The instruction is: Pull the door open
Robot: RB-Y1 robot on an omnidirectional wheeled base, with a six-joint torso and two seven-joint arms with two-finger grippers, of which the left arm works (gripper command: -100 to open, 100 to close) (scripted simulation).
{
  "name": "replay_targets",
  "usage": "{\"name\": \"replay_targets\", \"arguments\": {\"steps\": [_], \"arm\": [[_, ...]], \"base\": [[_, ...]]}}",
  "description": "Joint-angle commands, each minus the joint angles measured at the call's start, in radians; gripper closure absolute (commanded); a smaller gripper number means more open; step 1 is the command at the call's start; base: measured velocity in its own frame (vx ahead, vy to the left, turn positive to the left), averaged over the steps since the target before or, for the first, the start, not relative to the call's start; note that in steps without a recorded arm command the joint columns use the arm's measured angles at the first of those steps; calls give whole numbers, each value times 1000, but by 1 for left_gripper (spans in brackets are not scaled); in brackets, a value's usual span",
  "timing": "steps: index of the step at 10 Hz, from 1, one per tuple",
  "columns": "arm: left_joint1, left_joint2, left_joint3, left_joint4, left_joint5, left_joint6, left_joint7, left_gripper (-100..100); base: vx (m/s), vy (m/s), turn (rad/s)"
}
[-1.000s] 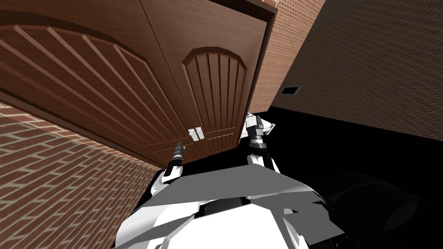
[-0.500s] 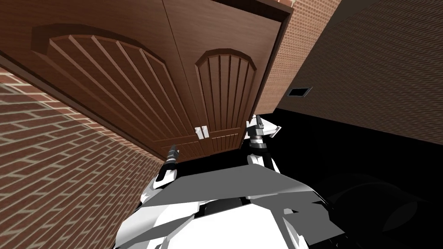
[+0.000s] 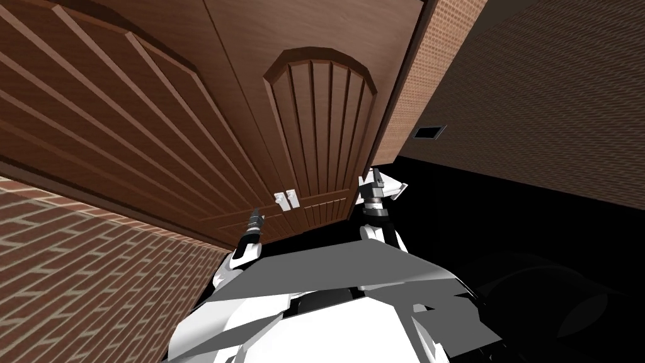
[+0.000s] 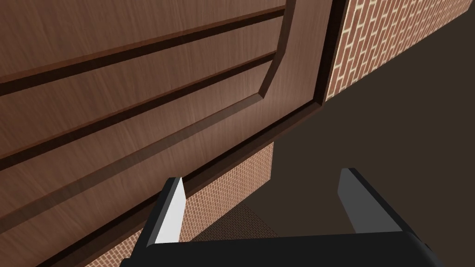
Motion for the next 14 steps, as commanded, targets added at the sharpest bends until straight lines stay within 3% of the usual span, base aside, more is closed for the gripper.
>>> {"name": "replay_targets", "arguments": {"steps": [1, 2, 3, 4, 9, 10, 14], "arm": [[-22, -14, -21, -2, -4, -5, -1, -100], [-32, -21, -32, -7, -6, -7, -2, -100], [-30, -14, -26, 13, -5, -17, 0, -100], [-30, -14, -26, 13, -5, -17, 0, 100], [-30, -14, -26, 13, -5, -17, 0, 100], [-13, -4, -16, 12, -1, -15, 4, -100], [-2, -3, -38, -12, -1, -15, 15, -100]], "base": [[237, -76, -156], [231, -74, -167], [99, -30, -28], [-12, 3, 28], [-21, 7, 0], [-133, 59, 135], [-205, 3, 2]]}}
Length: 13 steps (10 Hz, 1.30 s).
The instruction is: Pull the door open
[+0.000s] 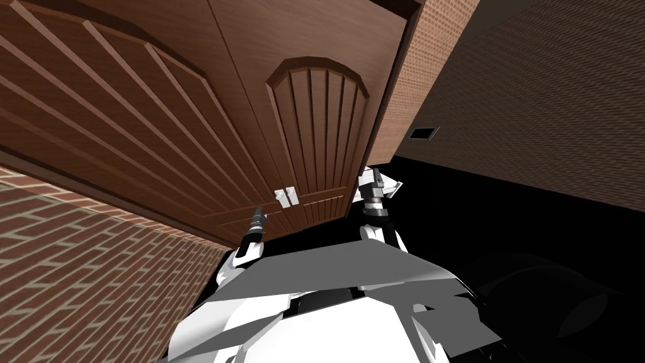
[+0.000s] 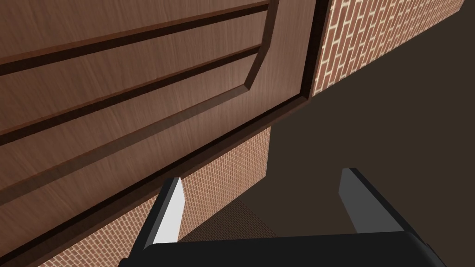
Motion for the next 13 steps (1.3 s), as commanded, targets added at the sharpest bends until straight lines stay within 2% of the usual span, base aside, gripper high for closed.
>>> {"name": "replay_targets", "arguments": {"steps": [1, 2, 3, 4, 7, 10, 13], "arm": [[4, -5, -21, -24, -1, 2, 7, -100], [2, -7, -31, -32, -2, 1, 10, -100], [0, -5, -24, -20, -2, -1, 8, -100], [13, 7, 2, -7, 2, 3, 5, -100], [28, 26, 53, 22, 8, 10, -2, -100], [14, 20, 54, 26, 8, 11, -6, -100], [-14, 2, 31, 17, 3, 8, -8, -100]], "base": [[-203, -86, -84], [-152, -104, -109], [-61, -49, -15], [-36, 24, 146], [25, 95, 166], [163, 36, -31], [196, -56, -119]]}}
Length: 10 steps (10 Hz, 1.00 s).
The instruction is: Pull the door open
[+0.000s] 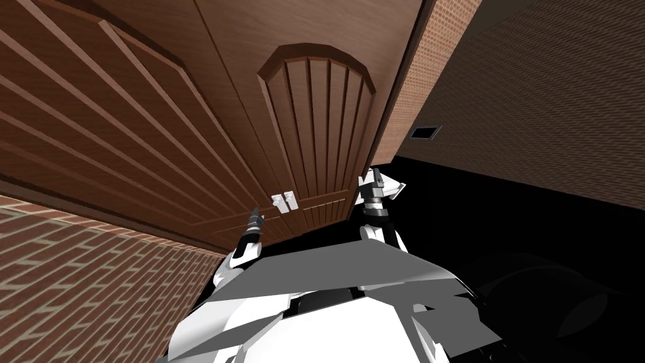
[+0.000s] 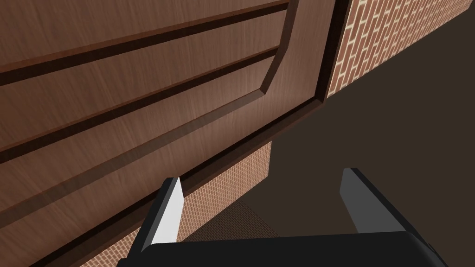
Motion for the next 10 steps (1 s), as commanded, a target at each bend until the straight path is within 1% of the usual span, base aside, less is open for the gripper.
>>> {"name": "replay_targets", "arguments": {"steps": [1, 2, 3, 4, 9, 10], "arm": [[-19, -15, -21, -19, -3, 3, 0, -100], [-30, -22, -32, -24, -6, 1, -1, -100], [-20, -21, -24, -25, -5, 2, -2, -100], [-20, -21, -24, -25, -5, 2, -2, 100], [-20, -21, -24, -25, -5, 2, -2, 100], [-1, -8, -12, -18, -2, 3, 0, 100]], "base": [[238, -105, -207], [222, -150, -171], [94, -70, -20], [-8, 10, 25], [-18, 9, -11], [-124, 92, 134]]}}
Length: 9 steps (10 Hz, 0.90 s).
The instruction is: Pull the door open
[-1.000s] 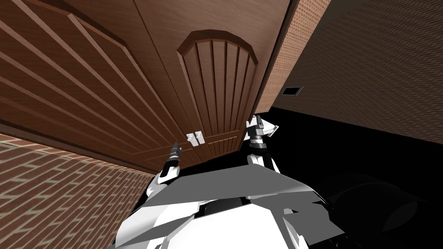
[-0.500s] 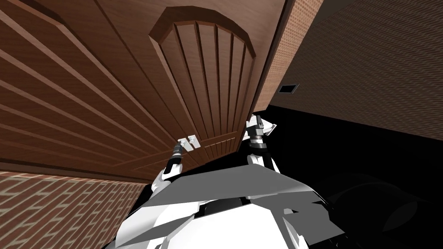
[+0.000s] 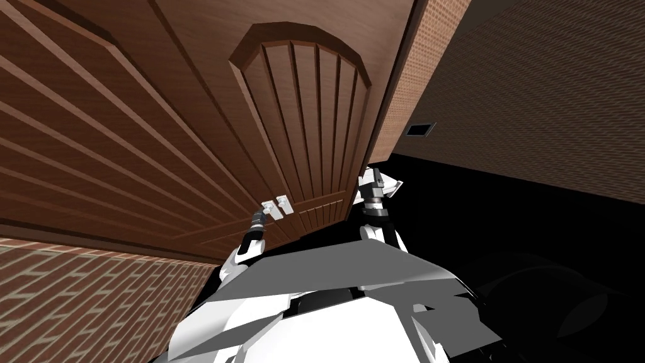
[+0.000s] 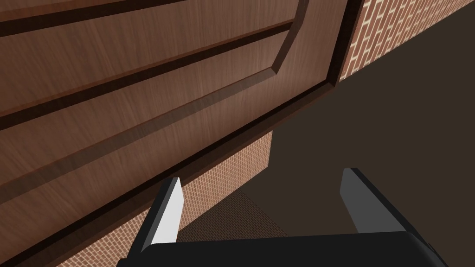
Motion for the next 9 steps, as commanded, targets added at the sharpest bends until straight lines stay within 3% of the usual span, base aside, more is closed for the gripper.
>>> {"name": "replay_targets", "arguments": {"steps": [1, 2, 3, 7, 8, 9], "arm": [[20, 14, 14, 7, 4, 3, 4, 100], [29, 21, 18, 8, 5, 3, 6, 100], [20, 20, -1, 7, 4, -6, 13, -100], [28, 17, -49, -37, 2, -10, 32, -100], [25, 13, -41, -26, 1, -11, 26, -100], [41, 25, -14, -10, 5, -8, 23, -100]], "base": [[-220, 104, 137], [-225, 99, 72], [-204, 32, -36], [-195, -84, -74], [-78, -59, -10], [-40, 58, 207]]}}
